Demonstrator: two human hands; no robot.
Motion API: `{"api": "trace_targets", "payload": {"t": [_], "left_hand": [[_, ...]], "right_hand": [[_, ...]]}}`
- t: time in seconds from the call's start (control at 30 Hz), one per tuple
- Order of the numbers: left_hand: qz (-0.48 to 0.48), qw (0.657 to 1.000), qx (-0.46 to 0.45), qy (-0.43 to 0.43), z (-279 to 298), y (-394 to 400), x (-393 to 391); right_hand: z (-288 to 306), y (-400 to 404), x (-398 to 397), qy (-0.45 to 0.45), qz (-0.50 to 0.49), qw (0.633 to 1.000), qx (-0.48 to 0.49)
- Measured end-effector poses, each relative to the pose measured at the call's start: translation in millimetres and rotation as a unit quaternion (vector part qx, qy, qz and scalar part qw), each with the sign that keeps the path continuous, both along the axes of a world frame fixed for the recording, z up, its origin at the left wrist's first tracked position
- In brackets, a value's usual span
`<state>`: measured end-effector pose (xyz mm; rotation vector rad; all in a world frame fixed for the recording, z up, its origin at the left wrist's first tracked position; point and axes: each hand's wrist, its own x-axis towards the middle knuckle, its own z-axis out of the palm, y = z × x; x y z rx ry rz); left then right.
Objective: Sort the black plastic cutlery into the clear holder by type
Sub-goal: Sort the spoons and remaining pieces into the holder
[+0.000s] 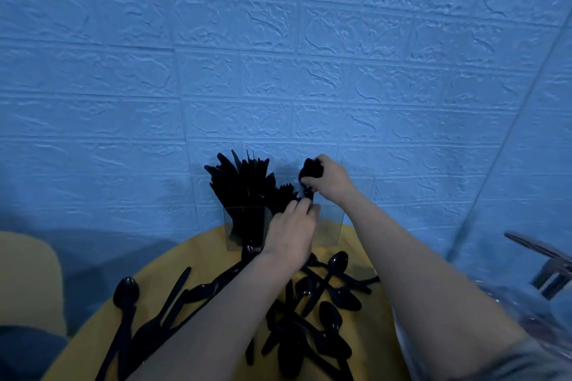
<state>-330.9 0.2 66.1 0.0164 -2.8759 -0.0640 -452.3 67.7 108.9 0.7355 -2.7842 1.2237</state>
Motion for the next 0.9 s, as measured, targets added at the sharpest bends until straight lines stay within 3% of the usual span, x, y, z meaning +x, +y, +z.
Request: {"api": "trace_targets", "payload": {"t": [0.17,0.37,0.53,0.63,0.9], "left_hand": [[-0.011,0.997,0.070,-0.002,-2.8,-3.3,1.0],[-0.019,0.986,0.167,-0.009,-9.0,-4.1,22.3],[0.004,0.964,0.265,0.000,-18.3,-4.7,57.8],[0.018,0.950,0.311,-0.011,-25.5,-6.8,79.5],[0.051,0.922,0.385,-0.010,-39.5,-12.5,119.0]], "right_hand": [[4.2,22.0,10.9,-0.044,0.053,0.996,0.055],[-1.4,66.4,45.2,0.066,-0.046,0.997,-0.009],[-38.1,81.7,65.1,-0.013,-0.030,0.975,0.218],[-55.5,81.1,74.0,-0.047,-0.037,0.959,0.277],[-67.1,74.3,87.6,-0.097,-0.080,0.972,0.196]]}}
